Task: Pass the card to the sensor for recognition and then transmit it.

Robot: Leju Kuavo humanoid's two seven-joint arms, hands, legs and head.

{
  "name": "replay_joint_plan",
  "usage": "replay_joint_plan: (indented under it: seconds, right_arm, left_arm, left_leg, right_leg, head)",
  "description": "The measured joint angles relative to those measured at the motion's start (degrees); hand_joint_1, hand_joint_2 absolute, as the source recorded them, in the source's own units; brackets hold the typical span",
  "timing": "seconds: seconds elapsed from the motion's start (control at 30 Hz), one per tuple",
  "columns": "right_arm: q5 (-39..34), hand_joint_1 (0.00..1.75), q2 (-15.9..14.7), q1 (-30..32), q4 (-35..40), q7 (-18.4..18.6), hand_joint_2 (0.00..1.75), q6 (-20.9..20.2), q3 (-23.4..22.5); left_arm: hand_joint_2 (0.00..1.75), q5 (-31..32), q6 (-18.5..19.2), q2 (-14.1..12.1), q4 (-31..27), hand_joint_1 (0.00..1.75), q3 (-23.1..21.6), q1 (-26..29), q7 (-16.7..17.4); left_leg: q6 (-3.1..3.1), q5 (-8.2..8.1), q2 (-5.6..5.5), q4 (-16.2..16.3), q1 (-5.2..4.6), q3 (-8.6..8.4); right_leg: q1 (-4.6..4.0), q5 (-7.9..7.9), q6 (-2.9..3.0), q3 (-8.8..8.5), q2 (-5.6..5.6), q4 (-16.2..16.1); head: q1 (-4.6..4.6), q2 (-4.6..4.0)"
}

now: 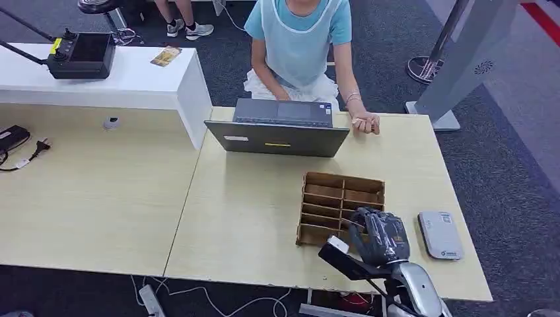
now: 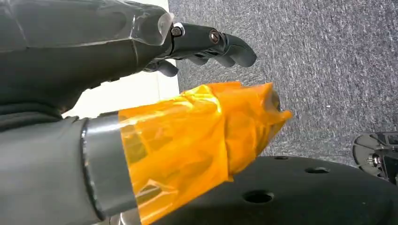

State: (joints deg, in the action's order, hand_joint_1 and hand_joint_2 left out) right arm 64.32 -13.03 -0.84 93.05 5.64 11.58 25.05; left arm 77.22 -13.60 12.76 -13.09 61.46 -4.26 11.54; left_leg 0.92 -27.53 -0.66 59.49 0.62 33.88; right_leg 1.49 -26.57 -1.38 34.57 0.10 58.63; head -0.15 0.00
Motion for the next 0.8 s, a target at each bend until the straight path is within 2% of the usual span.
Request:
replay_joint_plan:
  seconds: [0.07,0.1,0.13,0.23,0.6,0.8]
  right_arm:
    - [-0.1,1.41,0.0,0.0,0.0,-0.1,1.75,0.0,0.0]
    - [-1.6,1.48,0.0,0.4,0.7,-1.3,1.75,0.3,-0.3]
    - [-2.5,1.62,0.0,0.6,1.2,-2.0,1.75,0.7,-0.3]
    - [-3.4,1.75,0.0,0.8,2.0,-3.3,1.75,1.4,-0.5]
    - [-4.2,1.75,1.5,0.9,4.7,-8.2,1.75,7.2,-0.9]
    - [-5.2,1.75,2.2,0.2,5.3,-10.0,1.75,8.3,-0.9]
  left_arm:
    - [0.0,0.0,0.0,0.0,0.0,0.0,0.0,0.0,0.0]
    - [0.0,0.0,0.0,0.0,0.0,0.0,0.0,0.0,-0.1]
    - [0.0,0.0,0.0,0.0,0.0,0.0,0.1,0.0,-0.2]
    - [0.0,-0.1,-0.1,0.0,0.0,0.0,0.2,0.0,-0.3]
    - [0.0,-0.4,-0.2,0.0,0.0,0.0,0.9,0.0,-0.8]
    - [0.0,-0.6,-0.2,0.0,0.0,0.0,1.3,0.0,-1.2]
  left_leg:
    - [0.0,0.0,0.0,0.0,0.0,0.0]
    - [0.0,0.0,0.0,0.0,0.0,0.0]
    - [0.0,0.0,0.0,0.0,0.0,0.0]
    - [0.0,0.0,0.0,0.0,0.0,0.0]
    - [0.0,0.0,0.0,0.0,0.0,0.01]
    - [0.0,0.0,0.0,0.0,0.0,0.02]
  right_leg:
    - [0.0,0.0,0.0,0.0,0.0,0.0]
    - [0.0,0.0,0.0,0.0,0.0,0.0]
    - [0.0,0.0,0.0,0.0,0.0,0.0]
    - [0.0,0.0,0.0,0.0,0.0,0.0]
    - [0.0,0.0,0.0,-0.01,0.0,0.0]
    - [0.0,0.0,0.0,-0.01,0.0,0.0]
  head:
    - [0.0,0.0]
    - [0.0,0.0]
    - [0.0,0.0]
    - [0.0,0.0]
    - [0.0,0.0]
    - [0.0,0.0]
